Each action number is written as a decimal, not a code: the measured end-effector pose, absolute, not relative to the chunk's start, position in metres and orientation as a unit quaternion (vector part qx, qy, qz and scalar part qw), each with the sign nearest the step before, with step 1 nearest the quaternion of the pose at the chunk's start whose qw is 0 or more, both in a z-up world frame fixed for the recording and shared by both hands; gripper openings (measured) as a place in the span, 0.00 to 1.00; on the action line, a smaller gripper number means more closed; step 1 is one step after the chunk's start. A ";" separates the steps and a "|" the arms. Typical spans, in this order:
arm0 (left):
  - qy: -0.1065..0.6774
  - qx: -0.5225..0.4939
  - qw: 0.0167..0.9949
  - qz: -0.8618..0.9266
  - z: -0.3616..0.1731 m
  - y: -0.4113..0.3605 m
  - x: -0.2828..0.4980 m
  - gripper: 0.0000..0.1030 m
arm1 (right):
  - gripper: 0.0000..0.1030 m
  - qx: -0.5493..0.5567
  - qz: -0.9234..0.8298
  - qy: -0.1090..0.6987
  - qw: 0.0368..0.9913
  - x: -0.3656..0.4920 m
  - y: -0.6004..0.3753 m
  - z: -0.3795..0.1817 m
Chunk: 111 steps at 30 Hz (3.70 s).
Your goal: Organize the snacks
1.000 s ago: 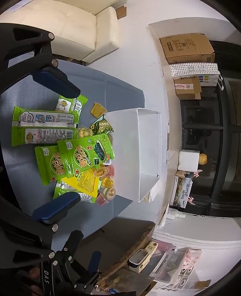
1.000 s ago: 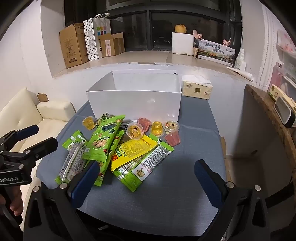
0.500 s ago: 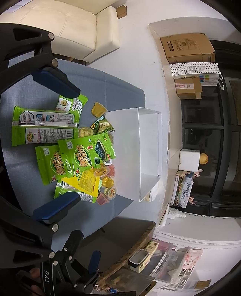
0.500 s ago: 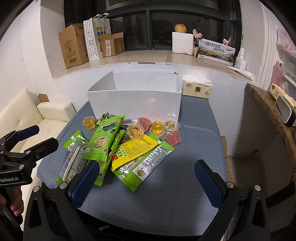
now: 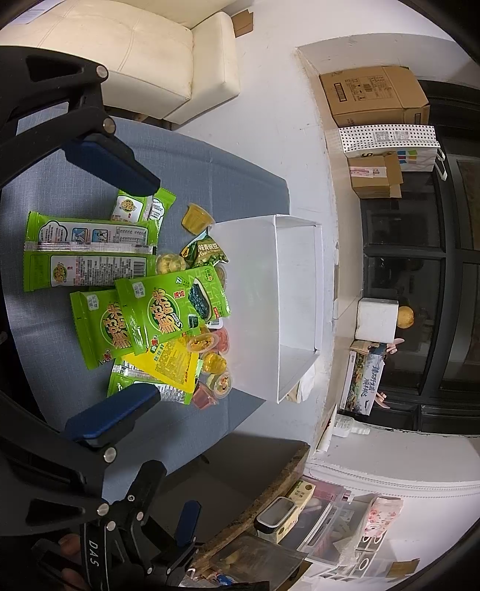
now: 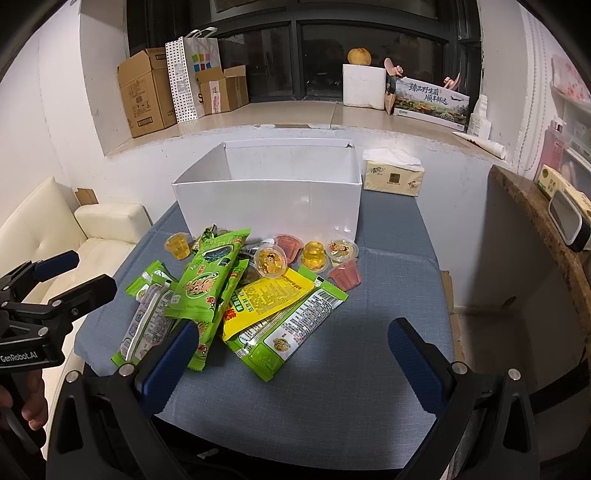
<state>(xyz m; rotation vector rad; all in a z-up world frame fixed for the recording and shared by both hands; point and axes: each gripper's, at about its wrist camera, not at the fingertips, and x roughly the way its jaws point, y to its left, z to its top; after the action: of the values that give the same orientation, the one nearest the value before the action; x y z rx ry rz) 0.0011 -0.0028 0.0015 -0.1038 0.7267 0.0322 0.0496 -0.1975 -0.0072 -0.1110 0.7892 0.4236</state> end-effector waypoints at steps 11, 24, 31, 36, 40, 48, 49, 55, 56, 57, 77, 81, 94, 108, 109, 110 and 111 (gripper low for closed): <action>0.355 -0.051 0.933 0.015 0.001 -0.003 0.001 1.00 | 1.00 -0.053 0.206 0.381 0.900 0.050 -0.198 -0.007; 0.354 -0.050 0.934 0.015 0.001 -0.004 0.001 1.00 | 1.00 -0.051 0.208 0.381 0.900 0.049 -0.198 -0.006; 0.354 -0.050 0.934 0.015 0.001 -0.004 0.001 1.00 | 1.00 -0.050 0.208 0.381 0.899 0.049 -0.198 -0.005; 0.354 -0.050 0.934 0.015 0.001 -0.004 0.001 1.00 | 1.00 -0.050 0.208 0.381 0.899 0.049 -0.198 -0.005; 0.354 -0.050 0.934 0.015 0.001 -0.004 0.001 1.00 | 1.00 -0.049 0.210 0.381 0.899 0.049 -0.199 -0.005; 0.355 -0.050 0.933 0.015 0.001 -0.004 0.001 1.00 | 1.00 -0.046 0.213 0.382 0.898 0.050 -0.200 -0.006; 0.354 -0.050 0.934 0.015 0.001 -0.004 0.001 1.00 | 1.00 -0.045 0.214 0.382 0.898 0.050 -0.200 -0.006; 0.355 -0.052 0.933 0.015 0.001 -0.003 0.001 1.00 | 1.00 -0.039 0.217 0.387 0.895 0.059 -0.207 -0.012; 0.355 -0.052 0.933 0.015 0.000 -0.003 0.002 1.00 | 1.00 -0.039 0.216 0.389 0.895 0.063 -0.209 -0.014; 0.356 -0.053 0.933 0.015 0.000 -0.002 0.002 1.00 | 1.00 -0.038 0.215 0.390 0.894 0.068 -0.212 -0.016; 0.377 -0.065 0.924 0.017 -0.016 0.006 0.006 1.00 | 0.71 0.000 0.196 0.472 0.860 0.231 -0.207 -0.125; 0.382 -0.071 0.921 0.016 -0.020 0.008 0.008 1.00 | 0.46 -0.016 0.191 0.470 0.862 0.231 -0.203 -0.122; 0.431 -0.102 0.896 -0.009 -0.058 0.009 0.081 1.00 | 0.46 0.017 0.231 0.400 0.887 0.174 -0.223 -0.072; 0.451 -0.095 0.887 -0.009 -0.088 -0.006 0.124 0.72 | 0.46 0.030 0.268 0.368 0.890 0.116 -0.223 -0.045; 0.444 -0.098 0.891 -0.013 -0.084 -0.005 0.121 0.71 | 0.46 0.030 0.270 0.367 0.890 0.114 -0.222 -0.044; 0.437 -0.101 0.894 -0.016 -0.079 -0.005 0.118 0.71 | 0.46 0.028 0.271 0.366 0.890 0.112 -0.221 -0.044; 0.432 -0.103 0.896 -0.019 -0.074 -0.003 0.115 0.71 | 0.46 0.028 0.272 0.365 0.890 0.111 -0.220 -0.043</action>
<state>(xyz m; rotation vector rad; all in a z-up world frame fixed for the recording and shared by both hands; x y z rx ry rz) 0.1154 -0.0034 -0.0741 -0.2143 0.8946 -0.0400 0.1111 -0.2202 -0.0427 0.0572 0.7581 0.5658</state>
